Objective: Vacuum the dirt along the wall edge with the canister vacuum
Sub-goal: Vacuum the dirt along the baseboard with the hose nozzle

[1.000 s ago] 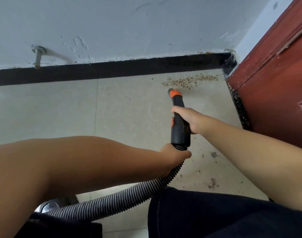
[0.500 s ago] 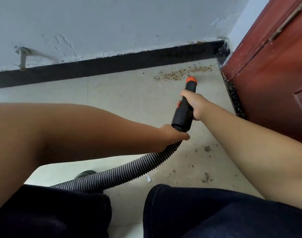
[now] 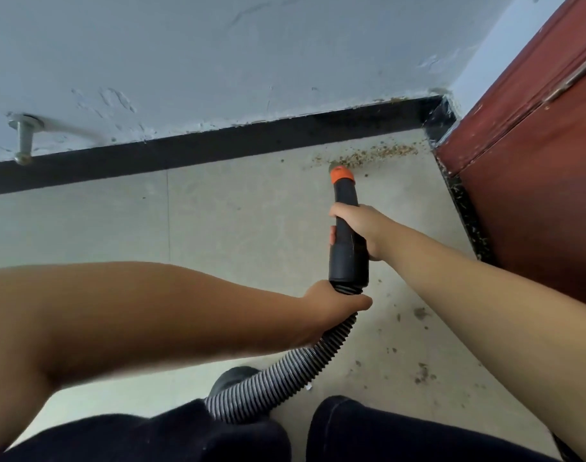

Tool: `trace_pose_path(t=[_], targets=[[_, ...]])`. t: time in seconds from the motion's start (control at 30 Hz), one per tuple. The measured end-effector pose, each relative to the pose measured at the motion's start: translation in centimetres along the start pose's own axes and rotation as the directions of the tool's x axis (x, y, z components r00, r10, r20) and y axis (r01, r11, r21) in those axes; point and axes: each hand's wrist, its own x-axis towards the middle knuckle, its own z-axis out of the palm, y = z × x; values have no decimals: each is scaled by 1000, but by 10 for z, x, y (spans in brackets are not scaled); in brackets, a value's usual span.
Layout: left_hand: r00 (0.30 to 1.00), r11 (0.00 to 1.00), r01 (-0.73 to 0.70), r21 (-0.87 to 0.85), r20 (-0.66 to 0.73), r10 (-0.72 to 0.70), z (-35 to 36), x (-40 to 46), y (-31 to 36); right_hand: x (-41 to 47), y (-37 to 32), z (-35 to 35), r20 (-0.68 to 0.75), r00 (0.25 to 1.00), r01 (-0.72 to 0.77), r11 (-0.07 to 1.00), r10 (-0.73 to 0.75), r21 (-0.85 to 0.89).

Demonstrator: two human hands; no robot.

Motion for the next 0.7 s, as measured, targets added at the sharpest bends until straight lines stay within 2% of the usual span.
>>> trace_pose_path(t=[0.13, 0.23, 0.4, 0.7], targets=[[975, 997, 78, -5, 209, -75, 13, 16, 10, -1, 4, -32, -63, 998, -1, 997, 6, 79], [957, 998, 58, -11, 285, -53, 15, 23, 19, 1, -1, -47, -101, 995, -3, 991, 17, 135], [983, 995, -4, -97, 181, 22, 17, 27, 25, 7, -14, -45, -62, 998, 10, 994, -3, 107], [1000, 981, -10, -196, 17, 14, 11, 6, -13, 11, 5, 5, 151, 989, 20, 990, 1, -136]])
